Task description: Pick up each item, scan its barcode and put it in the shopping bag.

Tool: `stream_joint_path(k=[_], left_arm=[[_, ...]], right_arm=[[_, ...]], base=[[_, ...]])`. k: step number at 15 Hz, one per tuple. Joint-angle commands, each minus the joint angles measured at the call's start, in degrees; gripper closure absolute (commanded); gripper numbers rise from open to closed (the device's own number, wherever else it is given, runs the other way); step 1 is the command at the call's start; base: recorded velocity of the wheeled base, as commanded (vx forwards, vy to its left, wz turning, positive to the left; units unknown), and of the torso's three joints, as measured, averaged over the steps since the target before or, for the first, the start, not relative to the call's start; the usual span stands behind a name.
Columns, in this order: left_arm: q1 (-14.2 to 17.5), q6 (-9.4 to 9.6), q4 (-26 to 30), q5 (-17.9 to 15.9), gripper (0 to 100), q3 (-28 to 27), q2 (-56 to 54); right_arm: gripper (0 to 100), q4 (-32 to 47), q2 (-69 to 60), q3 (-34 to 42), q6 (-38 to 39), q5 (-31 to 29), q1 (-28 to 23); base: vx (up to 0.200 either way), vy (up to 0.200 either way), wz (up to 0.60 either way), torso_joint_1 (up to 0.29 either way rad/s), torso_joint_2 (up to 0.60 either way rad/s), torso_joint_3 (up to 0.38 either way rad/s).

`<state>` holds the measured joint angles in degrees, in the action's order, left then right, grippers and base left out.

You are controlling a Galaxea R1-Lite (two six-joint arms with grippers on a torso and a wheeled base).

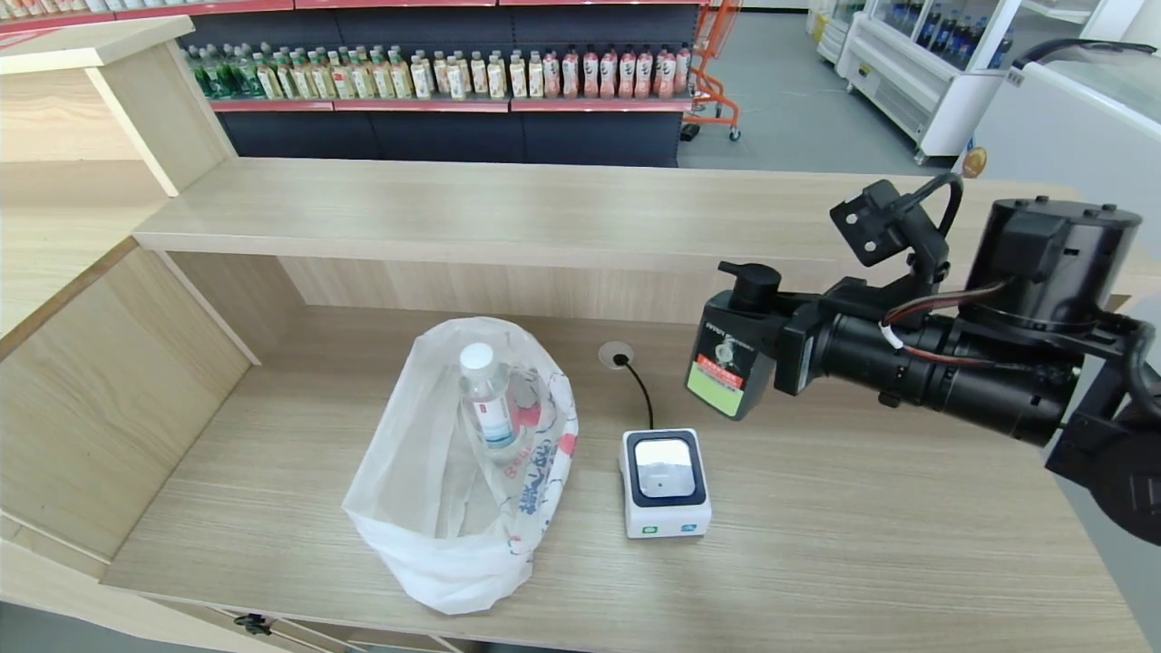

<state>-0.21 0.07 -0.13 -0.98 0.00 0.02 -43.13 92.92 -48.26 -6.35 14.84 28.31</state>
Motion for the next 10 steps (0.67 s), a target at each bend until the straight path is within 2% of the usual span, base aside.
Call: stream_joint_path(k=[1, 3, 7, 10], left_arm=[[0.03, 0.01, -0.04, 0.01, 0, 0.0, 0.06], [0.03, 0.01, -0.04, 0.01, 0, 0.0, 0.06], [0.03, -0.07, -0.04, 0.01, 0, 0.0, 0.06], [0.03, -0.07, -0.04, 0.01, 0, 0.0, 0.06]], right_arm=[[100, 0.24, -1.6, 0.71, -0.15, 0.02, 1.22], [100, 0.24, -0.9, 0.98, -0.77, 0.02, 3.16], [100, -0.02, 3.32, 1.86, -2.53, 1.42, 3.86], [100, -0.29, 7.63, 2.91, -2.79, 2.57, 4.21]], base=[[0.0, 0.2, 0.0, -0.012, 0.0, -0.002], [0.0, 0.2, 0.0, -0.005, 0.0, 0.014], [0.0, 0.2, 0.0, -0.001, 0.0, 0.002], [0.0, 0.0, 0.0, 0.0, 0.0, 0.0]])
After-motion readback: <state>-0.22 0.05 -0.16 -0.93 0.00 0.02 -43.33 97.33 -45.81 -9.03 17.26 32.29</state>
